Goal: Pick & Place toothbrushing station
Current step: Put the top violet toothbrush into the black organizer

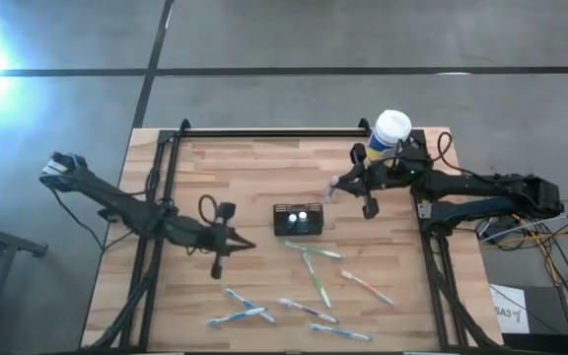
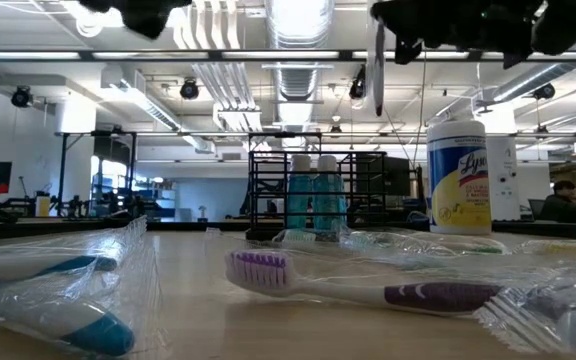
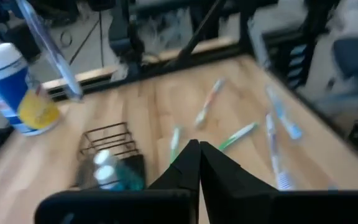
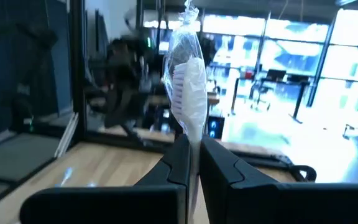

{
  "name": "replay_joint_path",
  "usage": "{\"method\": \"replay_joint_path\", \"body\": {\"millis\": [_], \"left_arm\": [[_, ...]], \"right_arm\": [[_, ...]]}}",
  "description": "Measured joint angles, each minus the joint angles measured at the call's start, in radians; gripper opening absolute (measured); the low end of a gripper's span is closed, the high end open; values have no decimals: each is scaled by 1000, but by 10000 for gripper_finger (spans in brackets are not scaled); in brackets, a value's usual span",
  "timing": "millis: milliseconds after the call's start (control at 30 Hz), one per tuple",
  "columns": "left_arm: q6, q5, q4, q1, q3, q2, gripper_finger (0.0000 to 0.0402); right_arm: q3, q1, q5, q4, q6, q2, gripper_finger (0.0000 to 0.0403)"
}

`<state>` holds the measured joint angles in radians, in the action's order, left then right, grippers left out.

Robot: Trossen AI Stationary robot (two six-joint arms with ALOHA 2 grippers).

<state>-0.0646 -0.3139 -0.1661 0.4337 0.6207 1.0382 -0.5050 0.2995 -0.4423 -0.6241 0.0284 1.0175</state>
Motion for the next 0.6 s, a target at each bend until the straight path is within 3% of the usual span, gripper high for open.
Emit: {"method": "replay_joint_path", "body": {"millis": [133,300,400,600], "left_arm": [[33,1,-284,0,-205,-57,7],[167,-130,-540,0,-412,-99,5],[216,-195,-585,-1,-488,-135,11],[221,-212,-585,-1,-543,-191,11]], "right_arm": [[23,7,31,-33,-9,20,13],[37,6,86,-52,5,44,13],[42,6,98,-73,1,69,13],[44,0,104,-136,14,125,13]]}}
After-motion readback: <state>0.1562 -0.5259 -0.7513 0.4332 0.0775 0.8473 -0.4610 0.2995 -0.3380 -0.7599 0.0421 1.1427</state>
